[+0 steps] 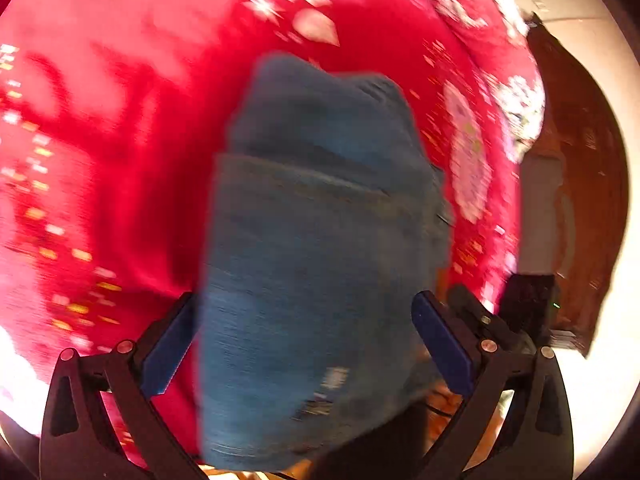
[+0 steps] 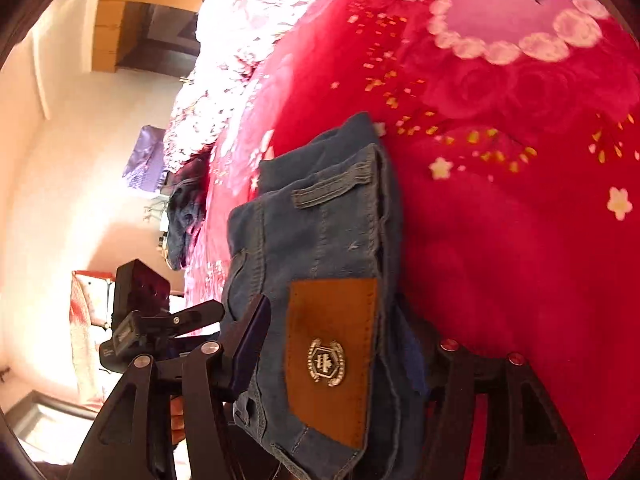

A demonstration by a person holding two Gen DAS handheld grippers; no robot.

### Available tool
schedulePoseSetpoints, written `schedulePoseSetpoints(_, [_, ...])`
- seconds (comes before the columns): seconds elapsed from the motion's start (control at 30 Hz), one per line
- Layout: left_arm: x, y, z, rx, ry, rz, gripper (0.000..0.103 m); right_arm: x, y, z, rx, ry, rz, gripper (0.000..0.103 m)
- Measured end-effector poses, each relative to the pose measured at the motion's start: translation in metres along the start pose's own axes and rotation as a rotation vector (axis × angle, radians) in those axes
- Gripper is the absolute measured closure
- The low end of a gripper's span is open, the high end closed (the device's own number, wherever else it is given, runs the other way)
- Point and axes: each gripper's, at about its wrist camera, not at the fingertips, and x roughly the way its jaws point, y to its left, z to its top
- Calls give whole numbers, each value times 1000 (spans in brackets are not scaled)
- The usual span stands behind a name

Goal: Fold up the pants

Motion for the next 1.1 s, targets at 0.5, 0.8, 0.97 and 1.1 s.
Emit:
schedulePoseSetpoints(0.5, [-8,-31,-26,147,-172,234,29,11,64,-20,-353,-8,-316,67])
schedulePoseSetpoints(0.8, [-42,-54,14,185,-296,191,30,2,100,14,-370,-43,-255,69])
schedulePoseSetpoints(0.97, [-87,-77,62,187,-411,165,30,5,147,68,-387,-126,-205,68])
schedulePoseSetpoints(1.1, [-118,-87,107,199,-513,268,26,18,180,118,-428,-194,-395,26])
